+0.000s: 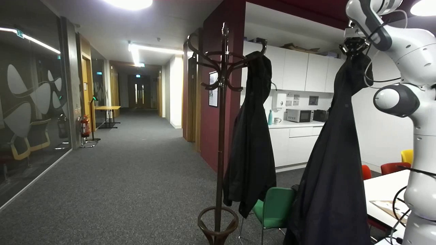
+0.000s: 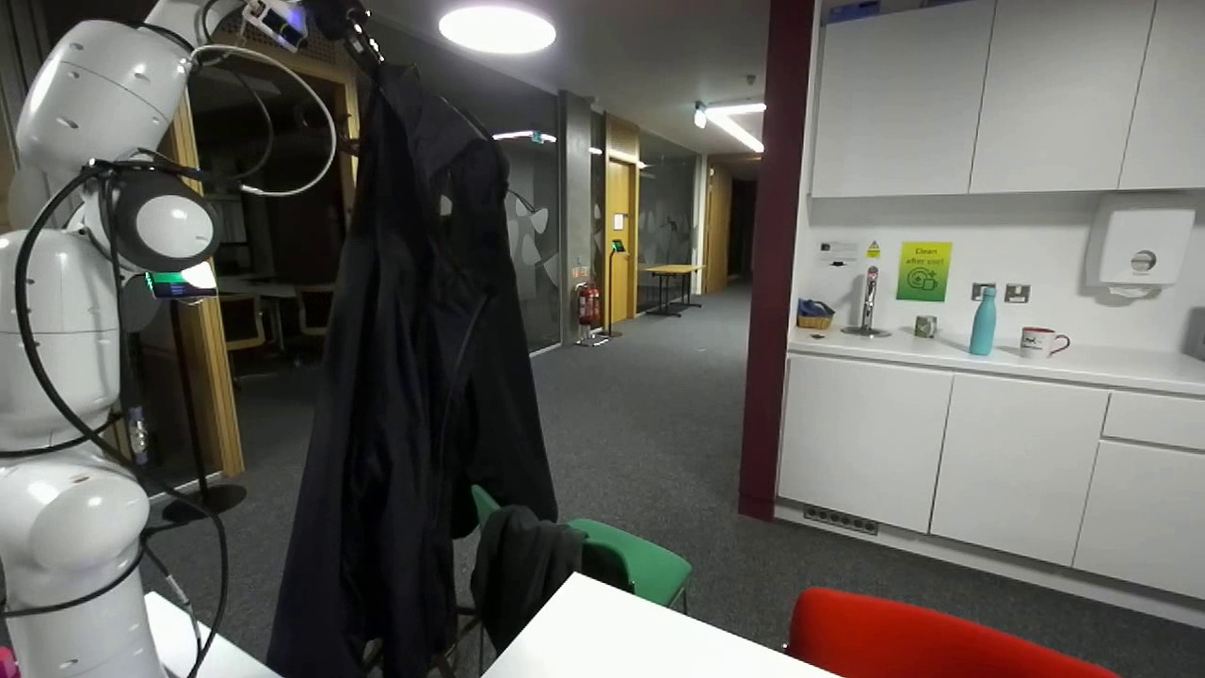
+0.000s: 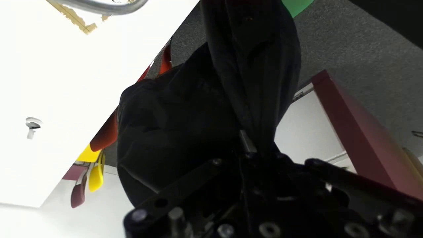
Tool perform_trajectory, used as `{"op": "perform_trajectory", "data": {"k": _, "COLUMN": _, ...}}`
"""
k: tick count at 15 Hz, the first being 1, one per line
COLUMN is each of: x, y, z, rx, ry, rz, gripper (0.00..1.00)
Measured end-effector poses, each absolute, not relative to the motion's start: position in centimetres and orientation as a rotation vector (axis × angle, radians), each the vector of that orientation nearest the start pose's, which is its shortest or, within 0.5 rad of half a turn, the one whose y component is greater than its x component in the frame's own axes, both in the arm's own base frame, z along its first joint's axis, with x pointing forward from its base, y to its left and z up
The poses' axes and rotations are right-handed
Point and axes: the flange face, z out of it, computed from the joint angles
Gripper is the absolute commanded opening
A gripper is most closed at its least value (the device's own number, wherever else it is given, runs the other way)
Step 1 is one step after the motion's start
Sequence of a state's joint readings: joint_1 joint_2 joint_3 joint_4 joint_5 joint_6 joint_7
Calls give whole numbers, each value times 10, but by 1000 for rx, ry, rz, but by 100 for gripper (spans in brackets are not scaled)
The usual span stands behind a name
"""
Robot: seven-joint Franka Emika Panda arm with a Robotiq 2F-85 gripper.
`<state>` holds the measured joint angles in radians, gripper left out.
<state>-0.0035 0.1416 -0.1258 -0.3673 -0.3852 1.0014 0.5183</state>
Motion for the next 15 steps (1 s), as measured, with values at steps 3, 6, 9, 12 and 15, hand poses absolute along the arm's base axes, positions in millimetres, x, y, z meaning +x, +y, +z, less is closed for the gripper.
{"op": "perform_trajectory", "data": {"k": 3, "x": 352, "y": -119, "z": 953, "rx": -2823, "ry": 1533, "rz": -786, "gripper": 1}}
{"op": "perform_trajectory", "data": {"k": 6, "x": 364, "y": -144, "z": 935, "rx": -2815, "ry": 1592, "rz": -663, "gripper": 1}}
{"op": "perform_trajectory", "data": {"k": 9, "x": 389, "y": -157, "z": 908, "rx": -2840, "ry": 1611, "rz": -504, "gripper": 1}}
{"op": "perform_trajectory", "data": {"k": 12, "x": 410, "y": -162, "z": 886, "rx": -2873, "ry": 1597, "rz": -380, "gripper": 1}}
{"op": "perform_trajectory", "data": {"k": 15, "x": 420, "y": -164, "z": 871, "rx": -2888, "ry": 1571, "rz": -275, "gripper": 1}}
